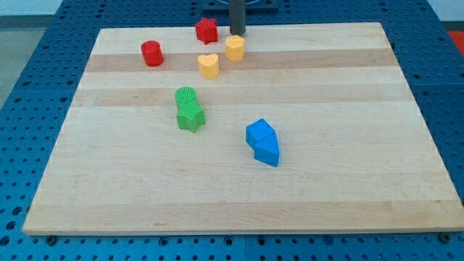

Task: Move the yellow heart into the yellow hexagon

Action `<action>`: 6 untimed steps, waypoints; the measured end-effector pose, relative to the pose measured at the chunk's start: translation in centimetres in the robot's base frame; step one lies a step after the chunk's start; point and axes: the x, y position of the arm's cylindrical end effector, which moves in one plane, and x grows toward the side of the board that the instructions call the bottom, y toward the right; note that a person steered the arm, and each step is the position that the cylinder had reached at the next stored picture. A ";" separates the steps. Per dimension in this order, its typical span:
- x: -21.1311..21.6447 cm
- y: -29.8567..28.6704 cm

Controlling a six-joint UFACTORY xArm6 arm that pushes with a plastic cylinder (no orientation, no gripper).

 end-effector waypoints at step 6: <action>5.0 -8.6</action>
